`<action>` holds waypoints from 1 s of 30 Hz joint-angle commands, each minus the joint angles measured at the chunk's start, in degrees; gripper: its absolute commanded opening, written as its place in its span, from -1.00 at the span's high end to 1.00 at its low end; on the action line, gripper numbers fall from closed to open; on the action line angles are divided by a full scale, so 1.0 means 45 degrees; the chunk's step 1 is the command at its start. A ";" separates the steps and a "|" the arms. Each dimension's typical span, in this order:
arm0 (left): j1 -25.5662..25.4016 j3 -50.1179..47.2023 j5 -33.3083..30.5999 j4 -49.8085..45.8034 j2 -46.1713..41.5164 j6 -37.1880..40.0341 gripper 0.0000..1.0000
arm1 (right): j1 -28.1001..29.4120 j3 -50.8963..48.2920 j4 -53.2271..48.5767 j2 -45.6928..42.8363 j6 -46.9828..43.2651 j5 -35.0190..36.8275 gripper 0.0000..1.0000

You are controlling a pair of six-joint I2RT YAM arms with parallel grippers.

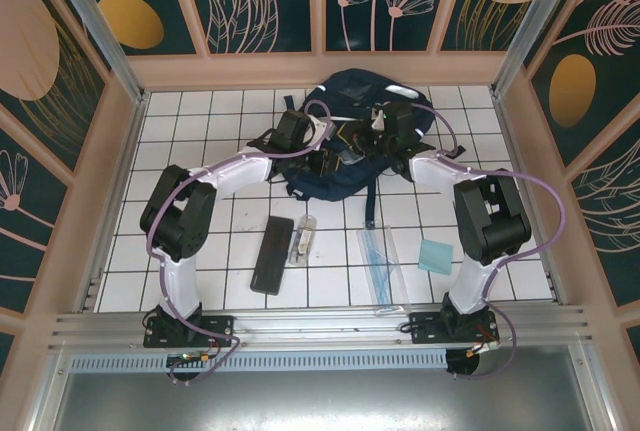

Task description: Pack books, pencil case, and school supplies into a backpack

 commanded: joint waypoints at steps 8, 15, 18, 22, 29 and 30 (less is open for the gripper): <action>0.0399 0.0156 -0.0721 -0.0355 -0.0652 0.0276 0.79 | 0.0233 0.0833 0.0799 -0.0697 -0.0725 -0.0662 1.00; 0.0655 0.0364 0.0022 -0.0437 -0.0760 0.0049 0.43 | 0.0264 0.0927 0.0571 -0.0660 -0.0959 -0.0650 1.00; 0.0760 0.0252 0.0279 -0.0276 -0.0863 -0.0053 0.69 | 0.0273 0.0942 0.0564 -0.0607 -0.0978 -0.0681 1.00; 0.0800 0.0285 0.0279 -0.0282 -0.0887 -0.0019 0.83 | 0.0305 0.1018 0.0532 -0.0532 -0.1033 -0.0743 1.00; 0.0858 0.0713 0.0065 -0.1531 -0.1038 0.0355 0.19 | 0.0313 0.1098 0.0285 -0.0503 -0.1246 -0.0682 1.00; 0.0896 0.0679 0.0045 -0.1653 -0.1095 0.0426 0.12 | 0.0307 0.1118 0.0273 -0.0506 -0.1266 -0.0667 1.00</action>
